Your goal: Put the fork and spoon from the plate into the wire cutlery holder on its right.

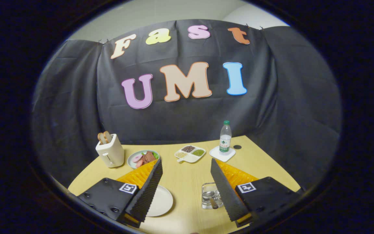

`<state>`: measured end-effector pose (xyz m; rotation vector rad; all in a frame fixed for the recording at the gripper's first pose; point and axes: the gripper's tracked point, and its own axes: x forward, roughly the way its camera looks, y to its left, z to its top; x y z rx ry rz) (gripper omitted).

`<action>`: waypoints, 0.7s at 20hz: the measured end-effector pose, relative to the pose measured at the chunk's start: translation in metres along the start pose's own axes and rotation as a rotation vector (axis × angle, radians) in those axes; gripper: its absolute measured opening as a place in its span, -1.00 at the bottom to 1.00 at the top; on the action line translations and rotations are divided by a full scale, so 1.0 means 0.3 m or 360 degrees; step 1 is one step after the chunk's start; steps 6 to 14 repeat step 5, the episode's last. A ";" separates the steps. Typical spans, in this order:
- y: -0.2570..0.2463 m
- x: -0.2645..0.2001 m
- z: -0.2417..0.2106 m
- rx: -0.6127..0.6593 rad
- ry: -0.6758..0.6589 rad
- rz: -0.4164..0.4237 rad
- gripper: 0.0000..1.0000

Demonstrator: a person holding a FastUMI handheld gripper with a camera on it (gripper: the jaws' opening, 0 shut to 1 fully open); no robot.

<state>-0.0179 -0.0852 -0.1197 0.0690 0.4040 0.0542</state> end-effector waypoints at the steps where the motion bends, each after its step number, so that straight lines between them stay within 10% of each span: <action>1: 0.011 -0.007 0.027 -0.0022 -0.0044 0.0007 0.92; 14: 0.041 -0.026 0.087 -0.0068 -0.0179 -0.0001 0.92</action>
